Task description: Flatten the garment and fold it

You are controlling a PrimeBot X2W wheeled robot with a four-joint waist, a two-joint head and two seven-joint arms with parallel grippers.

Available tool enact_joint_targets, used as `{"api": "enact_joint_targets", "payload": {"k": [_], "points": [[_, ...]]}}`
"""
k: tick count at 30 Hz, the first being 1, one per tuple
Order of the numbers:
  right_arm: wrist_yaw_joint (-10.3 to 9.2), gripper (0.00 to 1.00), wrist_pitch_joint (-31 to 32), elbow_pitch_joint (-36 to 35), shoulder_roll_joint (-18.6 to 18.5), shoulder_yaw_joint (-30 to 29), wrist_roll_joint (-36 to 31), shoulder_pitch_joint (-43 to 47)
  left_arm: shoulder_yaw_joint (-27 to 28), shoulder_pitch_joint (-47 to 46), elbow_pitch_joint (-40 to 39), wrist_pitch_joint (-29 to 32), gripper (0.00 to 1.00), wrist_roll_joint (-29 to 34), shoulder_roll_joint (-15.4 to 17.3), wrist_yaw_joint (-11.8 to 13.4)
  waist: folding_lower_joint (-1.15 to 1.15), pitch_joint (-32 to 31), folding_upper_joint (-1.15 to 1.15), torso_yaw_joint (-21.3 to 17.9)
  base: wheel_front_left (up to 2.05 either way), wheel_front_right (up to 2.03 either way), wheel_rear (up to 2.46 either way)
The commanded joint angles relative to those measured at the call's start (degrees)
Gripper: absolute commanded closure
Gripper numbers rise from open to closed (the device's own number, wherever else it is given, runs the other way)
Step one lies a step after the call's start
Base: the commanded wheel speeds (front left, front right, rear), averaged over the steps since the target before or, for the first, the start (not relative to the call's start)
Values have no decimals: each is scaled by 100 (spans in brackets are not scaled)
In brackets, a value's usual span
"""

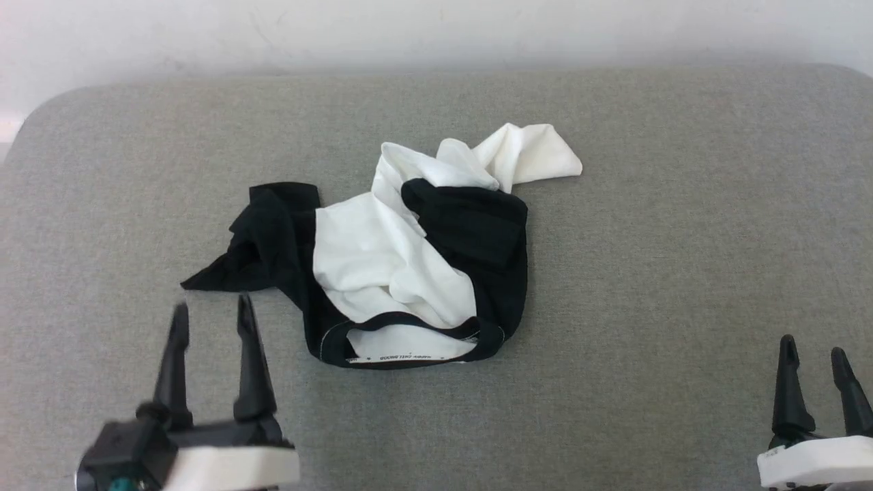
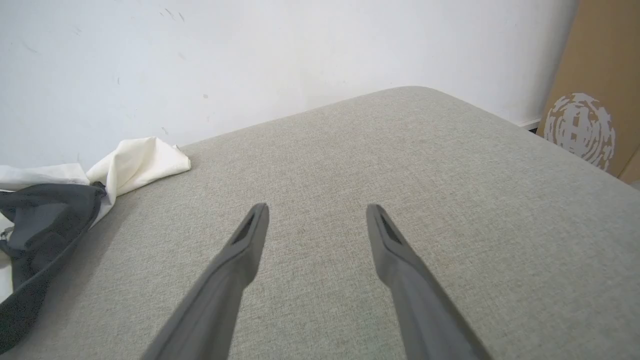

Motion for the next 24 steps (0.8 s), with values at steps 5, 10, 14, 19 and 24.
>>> {"api": "enact_joint_targets", "payload": {"k": [5, 10, 14, 19, 24], "points": [[-4, 0, -26, -112, 7, 144, -175, 79, 159, 473, -16, -25, 0, 67, -234, -86, 0, -134, -1, 257, 0, 0, 0], [-4, 0, 429, -374, 7, 982, -464, -305, 258, 501, -66, -25, 0, 176, -265, -155, 0, -176, -1, 374, 0, 0, 0], [-4, 0, 1690, -694, 7, 1681, -434, -896, 213, 475, -56, -25, 0, 177, -269, -153, 0, -156, -1, 428, 0, 0, 0], [-4, 0, 3439, -608, -72, 1972, -25, -1567, 31, 382, -28, -25, 0, 99, -271, -122, 0, -48, -1, 559, 0, 0, 0], [-4, 0, 4600, -157, -104, 2036, 29, -2079, -109, 227, 52, -26, 0, 33, -271, -132, 0, 78, -1, 749, 0, 0, 0]]}}
